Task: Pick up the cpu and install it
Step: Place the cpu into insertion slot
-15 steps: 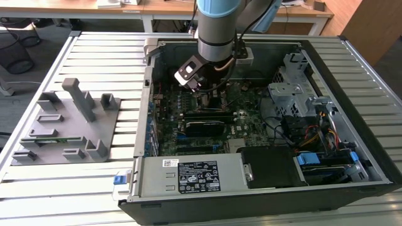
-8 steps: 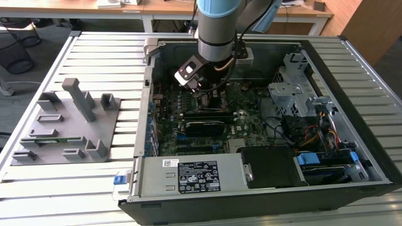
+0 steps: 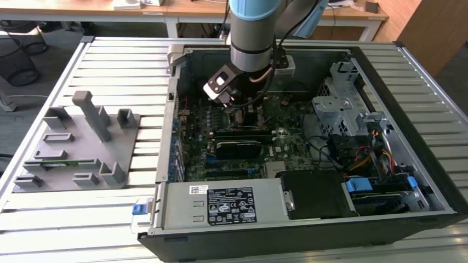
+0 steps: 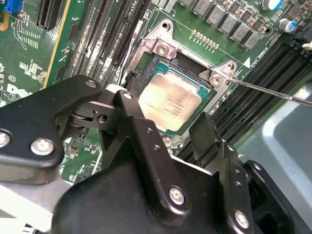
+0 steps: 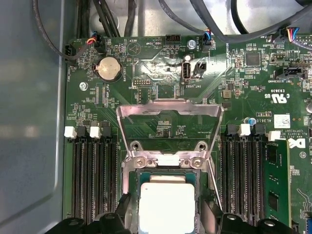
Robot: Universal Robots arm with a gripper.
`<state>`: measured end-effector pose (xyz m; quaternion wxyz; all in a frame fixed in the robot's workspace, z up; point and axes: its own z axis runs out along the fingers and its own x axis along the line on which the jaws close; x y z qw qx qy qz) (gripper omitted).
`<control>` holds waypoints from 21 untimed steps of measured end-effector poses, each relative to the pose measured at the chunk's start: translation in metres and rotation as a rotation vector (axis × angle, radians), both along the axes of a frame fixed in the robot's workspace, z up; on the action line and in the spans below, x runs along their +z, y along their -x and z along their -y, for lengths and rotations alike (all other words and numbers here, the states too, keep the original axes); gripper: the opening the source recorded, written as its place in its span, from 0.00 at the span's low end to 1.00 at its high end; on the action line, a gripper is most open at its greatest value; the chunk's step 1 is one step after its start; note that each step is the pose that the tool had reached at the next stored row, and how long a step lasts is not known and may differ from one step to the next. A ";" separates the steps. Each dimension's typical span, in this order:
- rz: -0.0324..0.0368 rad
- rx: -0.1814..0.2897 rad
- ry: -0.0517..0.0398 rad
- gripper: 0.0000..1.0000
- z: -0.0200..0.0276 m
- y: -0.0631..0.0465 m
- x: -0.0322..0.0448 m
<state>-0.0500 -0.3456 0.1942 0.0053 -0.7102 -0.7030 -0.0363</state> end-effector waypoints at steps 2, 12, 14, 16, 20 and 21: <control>0.0001 0.000 -0.0001 0.66 0.0000 0.000 0.0005; 0.0001 0.000 -0.0001 0.58 0.0006 0.000 0.0009; 0.0000 0.000 0.0000 0.58 0.0011 0.000 0.0009; 0.0000 0.000 0.0000 0.58 0.0019 0.000 0.0009; 0.0000 0.000 -0.0003 0.58 0.0021 0.000 0.0009; 0.0000 0.000 -0.0003 0.58 0.0021 0.000 0.0009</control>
